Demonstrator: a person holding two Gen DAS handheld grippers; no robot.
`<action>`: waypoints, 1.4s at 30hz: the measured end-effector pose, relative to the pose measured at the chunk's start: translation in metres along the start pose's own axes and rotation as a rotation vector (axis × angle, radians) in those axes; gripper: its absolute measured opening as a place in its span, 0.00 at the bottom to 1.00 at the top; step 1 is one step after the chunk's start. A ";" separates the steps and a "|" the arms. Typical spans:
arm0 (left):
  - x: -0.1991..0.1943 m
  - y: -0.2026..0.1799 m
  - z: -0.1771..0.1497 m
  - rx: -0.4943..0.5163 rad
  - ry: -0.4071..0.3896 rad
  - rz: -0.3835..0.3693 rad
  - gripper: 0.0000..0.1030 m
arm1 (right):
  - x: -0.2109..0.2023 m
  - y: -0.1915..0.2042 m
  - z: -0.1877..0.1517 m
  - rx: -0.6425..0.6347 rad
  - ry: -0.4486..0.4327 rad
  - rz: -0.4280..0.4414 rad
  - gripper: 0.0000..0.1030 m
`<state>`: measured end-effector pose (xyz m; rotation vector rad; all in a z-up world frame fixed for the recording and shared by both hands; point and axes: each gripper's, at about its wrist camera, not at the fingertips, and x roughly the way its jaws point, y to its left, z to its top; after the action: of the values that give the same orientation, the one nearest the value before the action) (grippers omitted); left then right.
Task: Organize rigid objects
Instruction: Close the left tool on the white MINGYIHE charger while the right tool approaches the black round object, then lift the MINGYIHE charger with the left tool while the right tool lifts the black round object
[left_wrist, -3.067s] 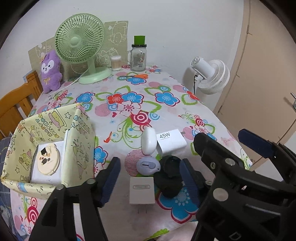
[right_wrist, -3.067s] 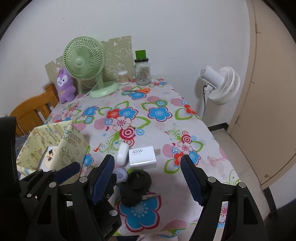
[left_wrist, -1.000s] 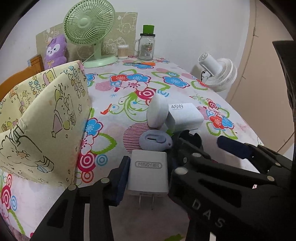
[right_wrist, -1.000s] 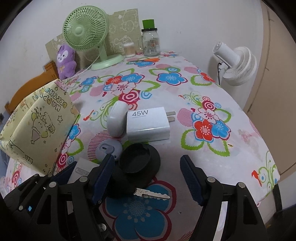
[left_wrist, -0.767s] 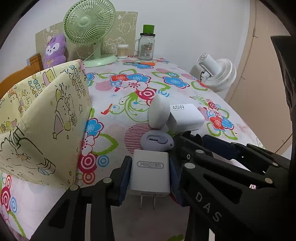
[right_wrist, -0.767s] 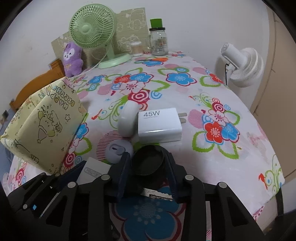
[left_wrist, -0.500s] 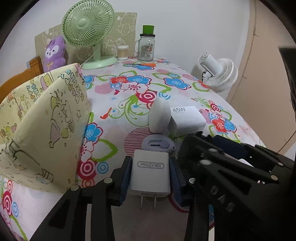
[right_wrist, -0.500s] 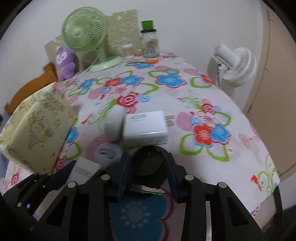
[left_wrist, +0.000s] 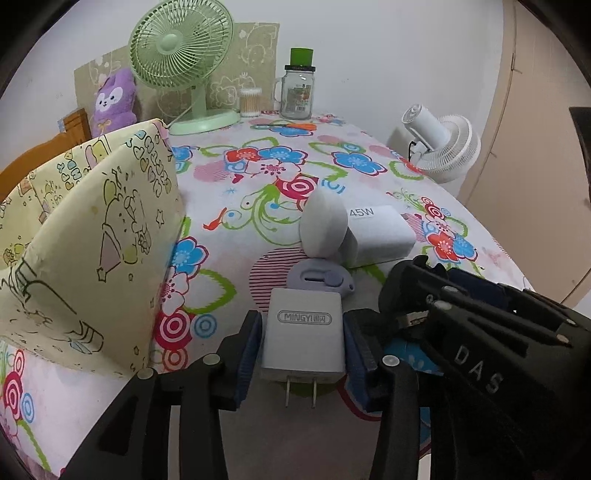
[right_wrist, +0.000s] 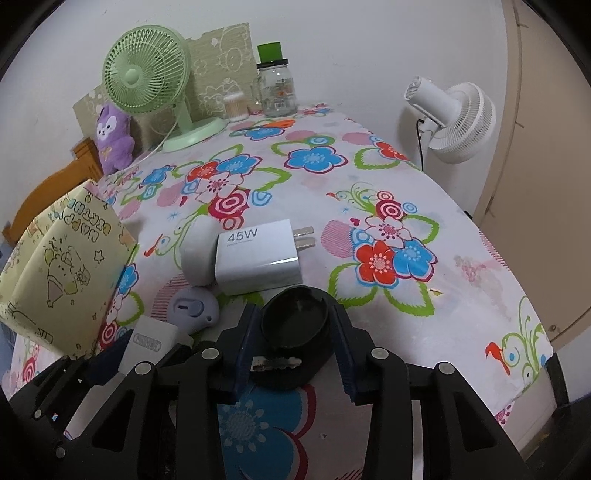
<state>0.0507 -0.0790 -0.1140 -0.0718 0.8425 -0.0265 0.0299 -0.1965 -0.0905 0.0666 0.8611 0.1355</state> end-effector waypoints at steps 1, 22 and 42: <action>0.000 0.000 0.000 -0.001 -0.001 0.000 0.45 | 0.002 0.001 -0.001 -0.004 0.007 -0.001 0.47; -0.021 -0.014 0.024 0.047 -0.046 -0.008 0.39 | -0.021 0.006 0.018 -0.020 -0.055 -0.047 0.40; -0.050 -0.019 0.054 0.069 -0.090 0.000 0.39 | -0.055 0.013 0.046 -0.013 -0.109 -0.041 0.40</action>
<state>0.0584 -0.0924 -0.0396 -0.0081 0.7509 -0.0521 0.0288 -0.1919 -0.0177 0.0435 0.7526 0.0978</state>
